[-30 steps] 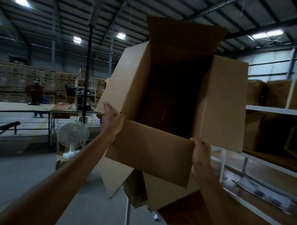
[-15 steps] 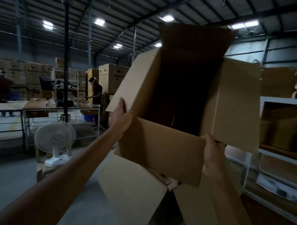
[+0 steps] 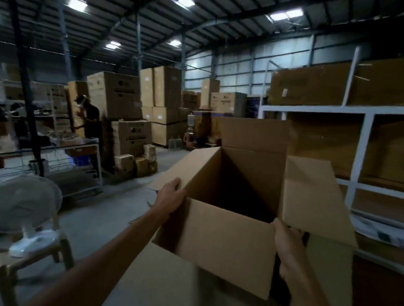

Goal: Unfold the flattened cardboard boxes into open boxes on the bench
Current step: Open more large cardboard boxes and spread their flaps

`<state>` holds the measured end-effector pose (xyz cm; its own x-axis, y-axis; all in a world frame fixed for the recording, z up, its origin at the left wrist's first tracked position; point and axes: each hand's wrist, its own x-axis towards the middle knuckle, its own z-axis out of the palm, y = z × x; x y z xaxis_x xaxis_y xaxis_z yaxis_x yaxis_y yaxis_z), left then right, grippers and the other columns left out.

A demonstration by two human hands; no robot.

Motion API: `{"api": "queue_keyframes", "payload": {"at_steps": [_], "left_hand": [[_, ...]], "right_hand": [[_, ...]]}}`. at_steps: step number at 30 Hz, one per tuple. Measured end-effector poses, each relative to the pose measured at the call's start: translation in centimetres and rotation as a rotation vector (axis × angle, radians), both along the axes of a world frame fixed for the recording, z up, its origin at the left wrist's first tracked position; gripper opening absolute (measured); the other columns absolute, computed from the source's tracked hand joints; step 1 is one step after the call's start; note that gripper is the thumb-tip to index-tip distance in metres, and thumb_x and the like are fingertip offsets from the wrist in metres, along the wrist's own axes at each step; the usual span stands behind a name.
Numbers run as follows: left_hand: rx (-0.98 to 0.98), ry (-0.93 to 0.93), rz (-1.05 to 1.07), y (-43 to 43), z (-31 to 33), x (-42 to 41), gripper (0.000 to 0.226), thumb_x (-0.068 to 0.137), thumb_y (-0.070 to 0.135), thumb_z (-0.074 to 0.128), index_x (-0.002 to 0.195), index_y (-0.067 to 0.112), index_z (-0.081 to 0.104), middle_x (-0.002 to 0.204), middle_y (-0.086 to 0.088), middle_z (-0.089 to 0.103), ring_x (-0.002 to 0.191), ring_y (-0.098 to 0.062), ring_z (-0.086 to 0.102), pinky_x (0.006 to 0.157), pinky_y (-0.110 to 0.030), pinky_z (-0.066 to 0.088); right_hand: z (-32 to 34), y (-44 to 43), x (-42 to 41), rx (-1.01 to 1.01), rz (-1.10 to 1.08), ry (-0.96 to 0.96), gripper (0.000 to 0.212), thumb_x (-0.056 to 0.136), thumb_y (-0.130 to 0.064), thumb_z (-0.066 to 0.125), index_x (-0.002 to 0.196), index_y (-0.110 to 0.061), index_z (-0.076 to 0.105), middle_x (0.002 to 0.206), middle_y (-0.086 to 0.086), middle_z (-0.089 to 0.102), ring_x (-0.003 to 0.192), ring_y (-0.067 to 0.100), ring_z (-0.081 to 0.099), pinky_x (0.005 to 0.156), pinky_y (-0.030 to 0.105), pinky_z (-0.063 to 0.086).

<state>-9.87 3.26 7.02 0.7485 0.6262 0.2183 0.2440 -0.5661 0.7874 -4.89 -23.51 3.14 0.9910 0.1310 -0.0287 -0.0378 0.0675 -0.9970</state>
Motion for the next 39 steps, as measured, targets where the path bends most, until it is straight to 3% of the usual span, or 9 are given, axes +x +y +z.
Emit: {"api": "queue_keyframes", "payload": {"at_steps": [11, 14, 16, 21, 23, 26, 30, 34, 39], "left_hand": [[-0.068, -0.148, -0.263, 5.5, 0.4, 7.2, 0.047, 0.094, 0.022, 0.058, 0.14, 0.014, 0.051, 0.142, -0.003, 0.054, 0.127, -0.021, 0.051, 0.103, -0.035, 0.038], [-0.059, -0.069, -0.332, 7.0, 0.6, 8.0, 0.023, 0.098, 0.023, 0.053, 0.117, 0.019, 0.065, 0.118, -0.002, 0.066, 0.11, -0.023, 0.059, 0.09, -0.033, 0.044], [0.007, 0.085, -0.425, 7.9, -0.1, 8.3, 0.02, 0.101, 0.024, 0.047, 0.103, 0.017, 0.066, 0.111, -0.012, 0.067, 0.102, -0.028, 0.063, 0.083, -0.034, 0.047], [0.302, 0.284, -0.622, 9.7, -1.3, 8.6, 0.033, 0.103, 0.033, 0.04, 0.118, 0.009, 0.058, 0.127, -0.016, 0.059, 0.107, -0.027, 0.057, 0.095, -0.039, 0.045], [0.403, 0.269, -0.716, 9.7, -0.2, 7.9, 0.031, 0.103, 0.023, 0.043, 0.117, 0.005, 0.064, 0.128, -0.014, 0.06, 0.112, -0.026, 0.056, 0.094, -0.033, 0.041], [0.456, 0.28, -0.767, 9.8, 0.6, 7.8, 0.029, 0.099, 0.019, 0.049, 0.117, 0.007, 0.069, 0.123, -0.01, 0.066, 0.102, -0.023, 0.062, 0.085, -0.027, 0.047], [0.699, 0.221, -0.558, 9.7, 1.4, 7.3, 0.029, 0.092, 0.038, 0.057, 0.107, 0.016, 0.067, 0.1, -0.002, 0.069, 0.085, -0.019, 0.067, 0.072, -0.03, 0.056], [0.793, -0.061, -0.657, 8.1, 2.2, 7.6, 0.022, 0.097, 0.039, 0.049, 0.105, 0.023, 0.063, 0.111, -0.002, 0.067, 0.095, -0.017, 0.06, 0.074, -0.027, 0.042], [0.806, 0.277, -0.846, 6.5, -2.5, 8.1, 0.054, 0.099, 0.058, 0.022, 0.135, 0.029, 0.047, 0.142, -0.004, 0.048, 0.135, -0.028, 0.04, 0.112, -0.053, 0.021]], "right_hand": [[2.4, 4.7, -0.1, -0.075, -0.213, 0.051, 0.017, 0.103, -0.026, 0.038, 0.097, -0.016, 0.051, 0.09, 0.01, 0.052, 0.08, 0.023, 0.052, 0.069, 0.033, 0.037], [2.9, 6.6, -0.6, -0.089, -0.244, 0.103, 0.016, 0.102, -0.023, 0.042, 0.089, -0.015, 0.048, 0.086, 0.009, 0.053, 0.08, 0.023, 0.052, 0.071, 0.033, 0.038], [2.9, 7.8, -1.1, -0.134, -0.232, 0.151, 0.016, 0.098, -0.023, 0.05, 0.088, -0.011, 0.053, 0.088, 0.009, 0.058, 0.083, 0.025, 0.057, 0.074, 0.033, 0.042], [2.3, 8.8, -3.0, -0.311, -0.298, 0.128, 0.03, 0.093, -0.023, 0.061, 0.118, -0.006, 0.056, 0.11, 0.012, 0.062, 0.097, 0.026, 0.06, 0.088, 0.039, 0.051], [2.8, 8.7, -3.8, -0.359, -0.335, 0.106, 0.033, 0.093, -0.024, 0.062, 0.12, -0.007, 0.054, 0.11, 0.011, 0.061, 0.092, 0.023, 0.062, 0.075, 0.036, 0.056], [3.3, 8.1, -4.7, -0.64, -0.287, 0.002, 0.023, 0.096, -0.03, 0.057, 0.107, -0.01, 0.062, 0.098, 0.009, 0.067, 0.077, 0.02, 0.066, 0.058, 0.028, 0.05], [3.5, 7.6, -5.2, -1.314, -0.313, -0.121, 0.027, 0.091, -0.046, 0.058, 0.093, -0.019, 0.062, 0.089, 0.001, 0.063, 0.084, 0.018, 0.063, 0.08, 0.038, 0.054], [5.5, 8.8, -4.3, -1.187, -0.195, -0.31, 0.039, 0.091, -0.042, 0.062, 0.124, -0.021, 0.063, 0.125, -0.001, 0.061, 0.113, 0.017, 0.059, 0.093, 0.034, 0.048], [2.6, 11.0, -1.8, -1.371, -0.005, -0.206, 0.076, 0.095, -0.057, 0.048, 0.157, -0.029, 0.017, 0.166, 0.004, 0.009, 0.152, 0.029, 0.007, 0.117, 0.052, 0.02]]}}
